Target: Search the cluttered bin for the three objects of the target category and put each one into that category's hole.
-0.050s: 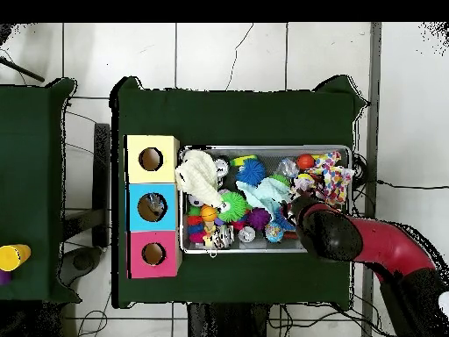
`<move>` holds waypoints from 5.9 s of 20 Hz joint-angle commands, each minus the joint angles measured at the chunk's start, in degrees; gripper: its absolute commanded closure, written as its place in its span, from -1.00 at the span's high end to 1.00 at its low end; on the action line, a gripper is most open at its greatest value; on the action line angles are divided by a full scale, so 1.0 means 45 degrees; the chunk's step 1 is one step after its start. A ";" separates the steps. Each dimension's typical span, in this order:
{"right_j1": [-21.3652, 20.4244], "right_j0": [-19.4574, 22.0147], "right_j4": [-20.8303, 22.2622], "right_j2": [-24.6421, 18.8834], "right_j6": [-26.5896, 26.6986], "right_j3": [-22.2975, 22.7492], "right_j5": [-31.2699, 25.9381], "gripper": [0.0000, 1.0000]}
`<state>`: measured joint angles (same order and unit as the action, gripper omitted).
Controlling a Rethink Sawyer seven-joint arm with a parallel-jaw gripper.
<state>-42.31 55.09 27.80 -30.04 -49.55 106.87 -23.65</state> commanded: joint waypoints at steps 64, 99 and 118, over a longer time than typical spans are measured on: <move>0.4538 -0.0791 0.0529 -0.1280 0.0286 -0.4725 -0.0742 1.00; 0.7180 0.0367 0.1758 -0.2046 0.1603 -0.6080 -0.0546 1.00; 0.7363 0.0639 0.1942 -0.2297 0.1934 -0.6396 -0.0961 1.00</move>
<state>-12.21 57.18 32.79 -38.96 -49.55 82.25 -27.69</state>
